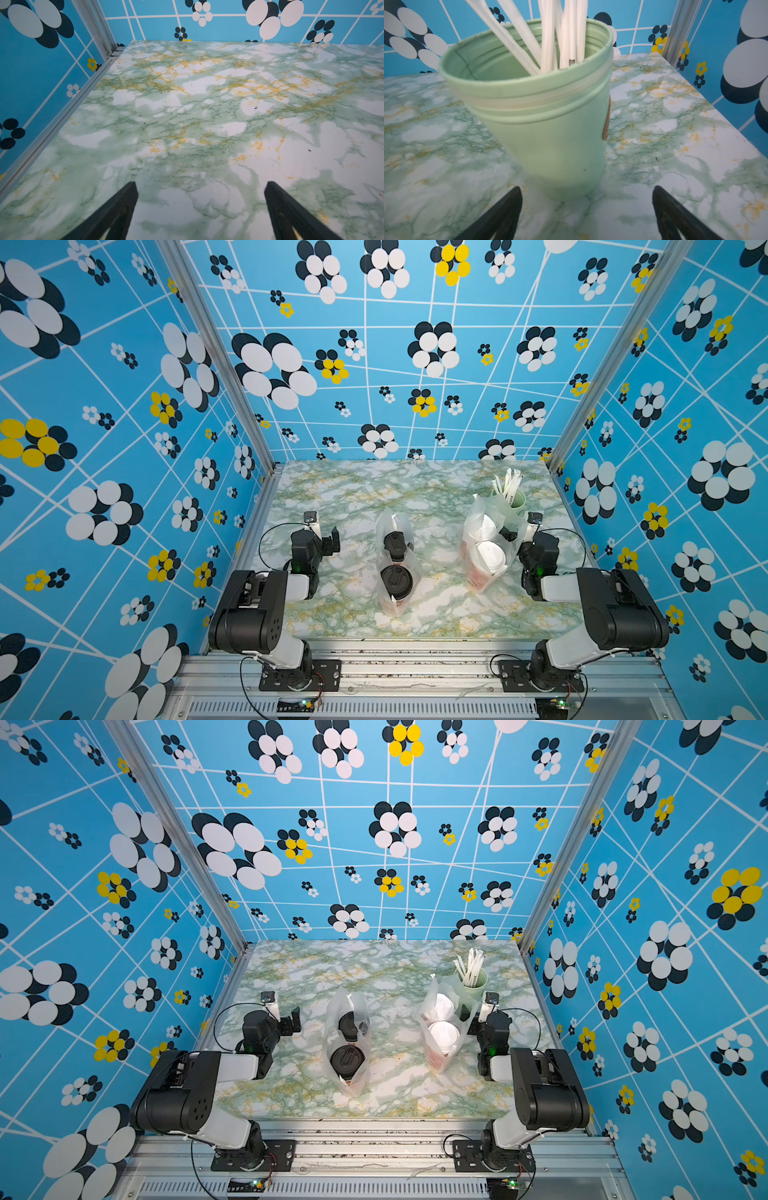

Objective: Pack milk tea into plastic carrier bags
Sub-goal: Reset both arms

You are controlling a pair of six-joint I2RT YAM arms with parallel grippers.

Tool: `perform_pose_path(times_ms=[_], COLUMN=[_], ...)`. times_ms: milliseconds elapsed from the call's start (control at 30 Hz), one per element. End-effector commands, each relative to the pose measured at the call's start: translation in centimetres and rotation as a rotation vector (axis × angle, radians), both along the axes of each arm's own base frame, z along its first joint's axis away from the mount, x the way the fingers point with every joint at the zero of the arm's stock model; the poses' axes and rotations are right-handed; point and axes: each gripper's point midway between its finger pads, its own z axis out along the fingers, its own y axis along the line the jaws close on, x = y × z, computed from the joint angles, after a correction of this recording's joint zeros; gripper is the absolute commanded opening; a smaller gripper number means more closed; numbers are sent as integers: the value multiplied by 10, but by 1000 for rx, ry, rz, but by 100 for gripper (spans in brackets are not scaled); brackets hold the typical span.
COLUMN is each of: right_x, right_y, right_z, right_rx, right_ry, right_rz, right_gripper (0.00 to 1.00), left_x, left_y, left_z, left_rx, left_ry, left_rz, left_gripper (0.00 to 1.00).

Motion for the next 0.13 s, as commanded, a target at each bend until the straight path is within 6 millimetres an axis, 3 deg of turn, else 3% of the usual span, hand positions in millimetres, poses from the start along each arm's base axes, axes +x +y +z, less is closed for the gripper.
perform_pose_path(times_ms=[0,100], right_x=[3,3], right_y=[8,4], right_z=[0,1], right_rx=[-4,-4], right_ry=[4,4], right_rz=[43,17], right_gripper=[99,99], left_x=[4,4], left_y=[-4,-3], left_z=[6,6], left_rx=[12,14], left_ry=[-26,-28], left_rz=[-22,-22], left_gripper=[99,99])
